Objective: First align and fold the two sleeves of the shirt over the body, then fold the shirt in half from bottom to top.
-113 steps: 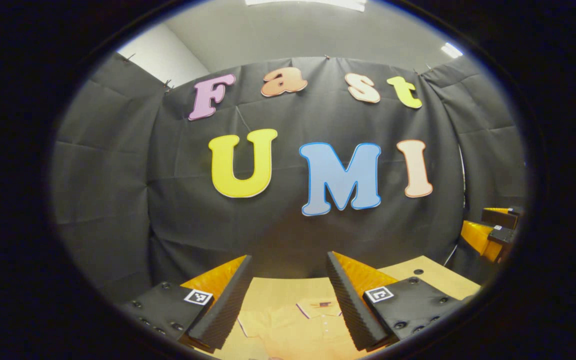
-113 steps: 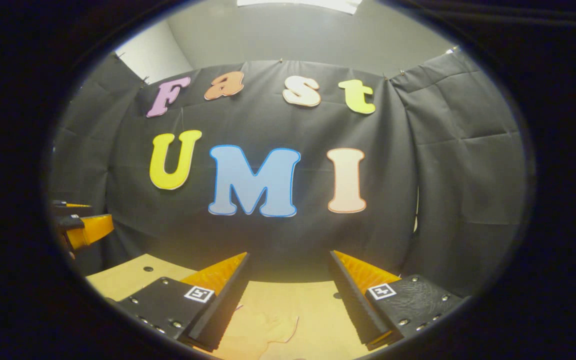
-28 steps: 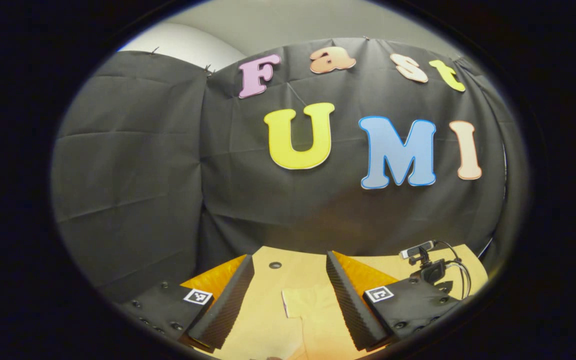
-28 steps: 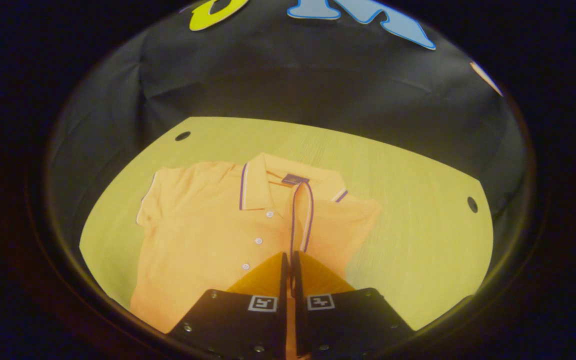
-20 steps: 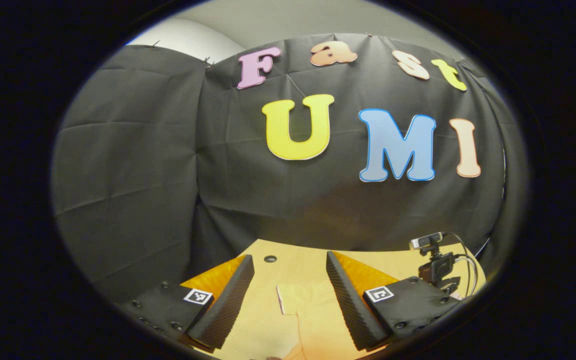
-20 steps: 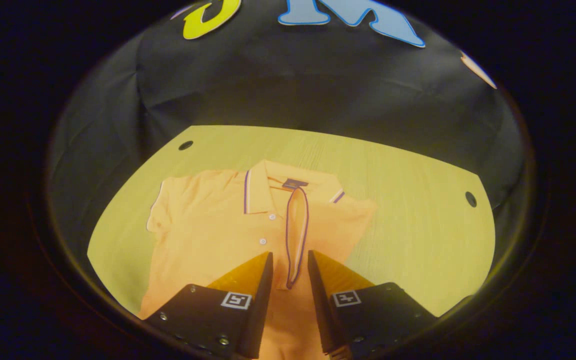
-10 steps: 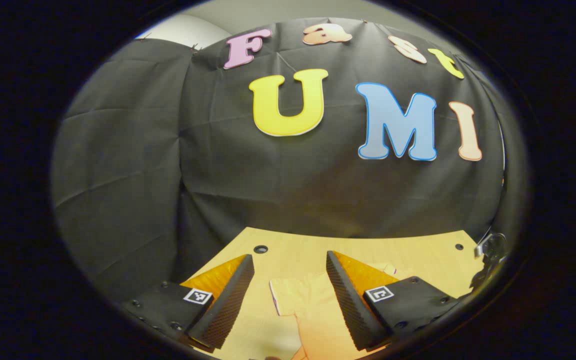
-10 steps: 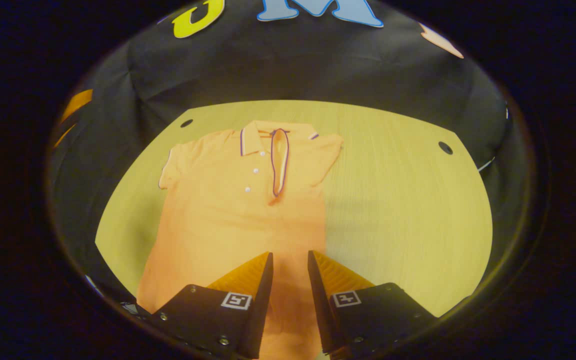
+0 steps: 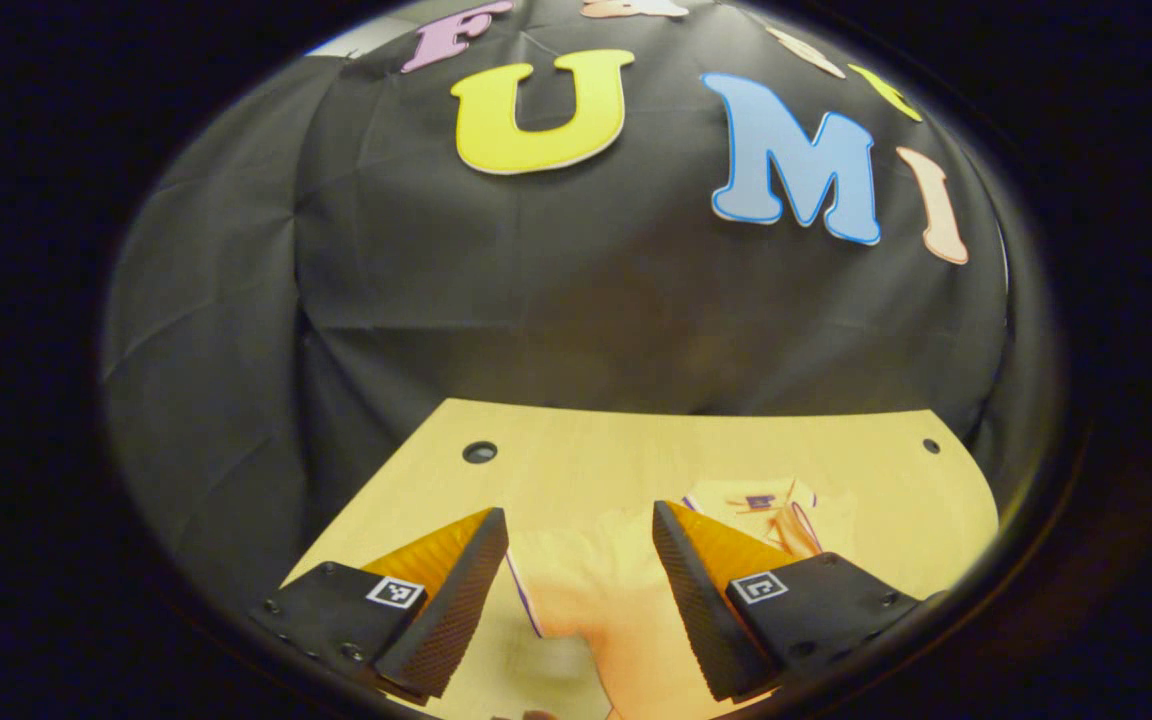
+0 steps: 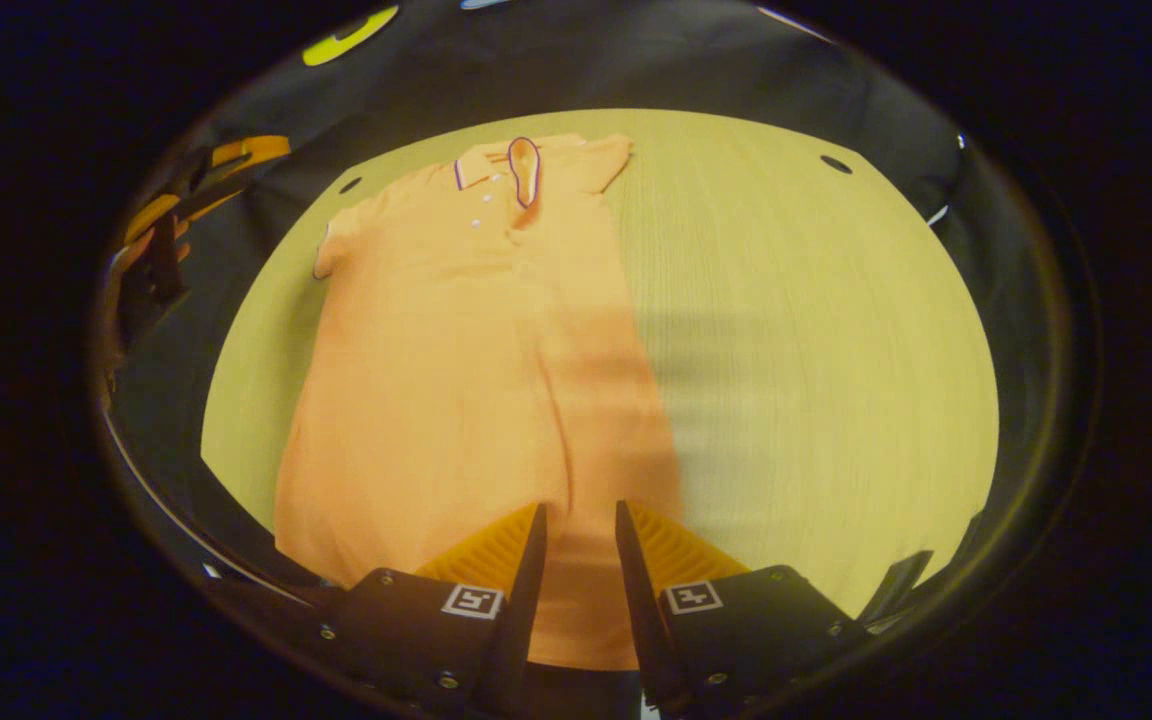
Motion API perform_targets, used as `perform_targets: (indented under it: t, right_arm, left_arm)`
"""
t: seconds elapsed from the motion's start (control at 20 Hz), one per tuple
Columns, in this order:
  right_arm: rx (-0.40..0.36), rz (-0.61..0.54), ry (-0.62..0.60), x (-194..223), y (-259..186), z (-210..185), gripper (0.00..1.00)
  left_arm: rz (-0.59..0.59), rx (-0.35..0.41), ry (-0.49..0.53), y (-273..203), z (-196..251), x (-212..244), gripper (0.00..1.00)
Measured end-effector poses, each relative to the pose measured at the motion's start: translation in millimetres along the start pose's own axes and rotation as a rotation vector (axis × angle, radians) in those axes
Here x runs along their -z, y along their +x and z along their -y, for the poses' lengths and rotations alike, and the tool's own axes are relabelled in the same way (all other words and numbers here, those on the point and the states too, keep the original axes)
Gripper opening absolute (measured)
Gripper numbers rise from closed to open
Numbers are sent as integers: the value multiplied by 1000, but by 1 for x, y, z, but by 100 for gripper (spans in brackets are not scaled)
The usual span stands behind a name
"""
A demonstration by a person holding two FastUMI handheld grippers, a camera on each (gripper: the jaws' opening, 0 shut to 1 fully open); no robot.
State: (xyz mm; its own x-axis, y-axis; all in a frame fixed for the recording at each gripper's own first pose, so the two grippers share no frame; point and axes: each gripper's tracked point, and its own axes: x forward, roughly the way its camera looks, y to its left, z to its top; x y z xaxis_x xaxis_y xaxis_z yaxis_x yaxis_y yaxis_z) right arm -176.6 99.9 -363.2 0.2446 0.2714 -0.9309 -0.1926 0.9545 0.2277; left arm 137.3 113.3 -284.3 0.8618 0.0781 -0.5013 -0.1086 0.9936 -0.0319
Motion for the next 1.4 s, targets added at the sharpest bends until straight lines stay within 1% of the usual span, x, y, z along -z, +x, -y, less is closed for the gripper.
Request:
perform_targets:
  t: [0.15, 0.35, 0.6, 0.85, 0.9, 1.0, 1.05, 1.1, 1.15, 1.2, 1.25, 1.35, 1.4]
  right_arm:
    - [-4, 2, 25, 7, -9, -4, 44]
    - [11, 4, 29, 9, -13, -4, 45]
    - [17, -32, 25, 18, -11, -4, 44]
    - [32, -34, 46, 16, -11, 2, 44]
    - [35, -34, 48, 16, -12, 4, 39]
    - [41, -34, 54, 15, -11, 7, 39]
    - [42, -35, 58, 16, -11, 7, 44]
    - [43, -38, 59, 17, -11, 7, 44]
    - [46, -43, 57, 18, -10, 8, 44]
    - [46, -53, 53, 21, -10, 7, 44]
    - [43, -64, 48, 23, -8, 6, 44]
    - [38, -74, 49, 26, -7, 6, 44]
    - [36, -74, 54, 26, -7, 6, 45]
  left_arm:
    - [-83, -21, 5, 29, -10, 37, 96]
    - [-178, -43, 10, 57, -24, 71, 96]
    - [-261, -67, -1, 78, -29, 107, 96]
    - [-314, -86, -9, 83, -39, 127, 96]
    - [-324, -90, -13, 85, -39, 131, 96]
    - [-348, -99, -31, 87, -38, 141, 96]
    - [-360, -104, -42, 87, -39, 146, 96]
    - [-344, -106, -55, 87, -38, 144, 94]
    - [-353, -111, -60, 88, -39, 147, 94]
    - [-344, -111, -63, 88, -39, 146, 96]
    - [-348, -110, -70, 88, -39, 147, 94]
    - [-342, -110, -81, 88, -39, 146, 97]
    - [-345, -105, -75, 89, -36, 146, 96]
